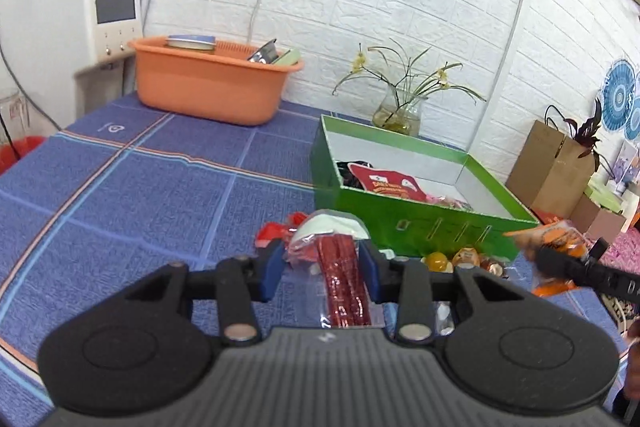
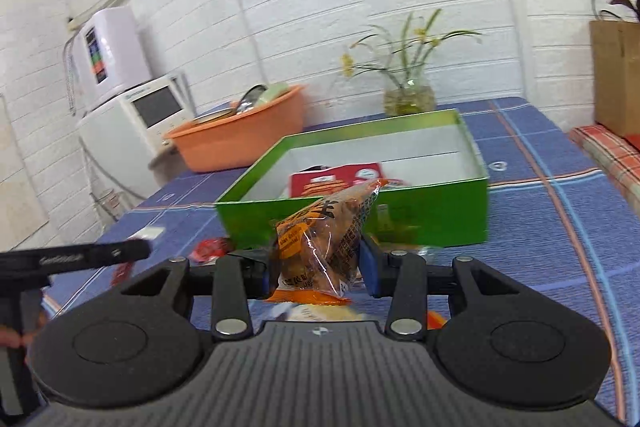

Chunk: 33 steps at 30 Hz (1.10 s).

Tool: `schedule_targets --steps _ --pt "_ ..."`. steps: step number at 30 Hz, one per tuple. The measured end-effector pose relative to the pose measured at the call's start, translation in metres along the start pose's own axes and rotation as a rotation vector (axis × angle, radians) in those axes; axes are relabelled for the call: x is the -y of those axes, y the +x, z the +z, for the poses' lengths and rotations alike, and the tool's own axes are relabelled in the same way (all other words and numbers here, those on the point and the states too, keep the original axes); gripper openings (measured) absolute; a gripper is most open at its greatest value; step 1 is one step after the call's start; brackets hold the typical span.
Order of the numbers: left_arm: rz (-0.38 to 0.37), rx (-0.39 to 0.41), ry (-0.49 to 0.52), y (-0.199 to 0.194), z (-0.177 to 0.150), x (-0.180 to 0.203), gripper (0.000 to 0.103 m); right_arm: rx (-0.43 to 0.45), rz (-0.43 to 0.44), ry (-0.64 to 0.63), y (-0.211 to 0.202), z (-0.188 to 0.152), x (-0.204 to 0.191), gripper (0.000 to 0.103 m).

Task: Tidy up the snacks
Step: 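Lower both packets into the green box and open both grippers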

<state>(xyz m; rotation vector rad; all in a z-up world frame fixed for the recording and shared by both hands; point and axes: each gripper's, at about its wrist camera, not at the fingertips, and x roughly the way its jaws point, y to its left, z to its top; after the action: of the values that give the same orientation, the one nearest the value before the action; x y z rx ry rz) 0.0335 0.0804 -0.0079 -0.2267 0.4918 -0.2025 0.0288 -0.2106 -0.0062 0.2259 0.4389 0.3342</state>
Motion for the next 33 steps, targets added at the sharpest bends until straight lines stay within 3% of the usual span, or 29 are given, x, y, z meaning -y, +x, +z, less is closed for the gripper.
schedule_targets --steps 6,13,23,30,33 --pt "-0.01 0.013 0.065 0.0 0.002 0.014 0.038 -0.007 -0.009 -0.032 -0.001 -0.005 -0.016 0.07" --pt "-0.006 0.077 0.136 0.003 0.02 0.034 0.038 0.054 -0.03 -0.076 -0.007 0.008 -0.025 0.07" --pt "-0.037 0.155 0.185 0.01 0.072 0.054 0.038 0.176 -0.048 -0.073 -0.014 0.067 -0.007 0.07" --pt "-0.101 0.219 0.193 0.052 0.102 0.079 0.039 0.211 -0.017 0.023 0.01 0.098 0.014 0.07" --pt "-0.138 0.189 0.182 0.079 0.103 0.09 0.039 0.214 0.003 0.084 0.028 0.098 0.024 0.07"
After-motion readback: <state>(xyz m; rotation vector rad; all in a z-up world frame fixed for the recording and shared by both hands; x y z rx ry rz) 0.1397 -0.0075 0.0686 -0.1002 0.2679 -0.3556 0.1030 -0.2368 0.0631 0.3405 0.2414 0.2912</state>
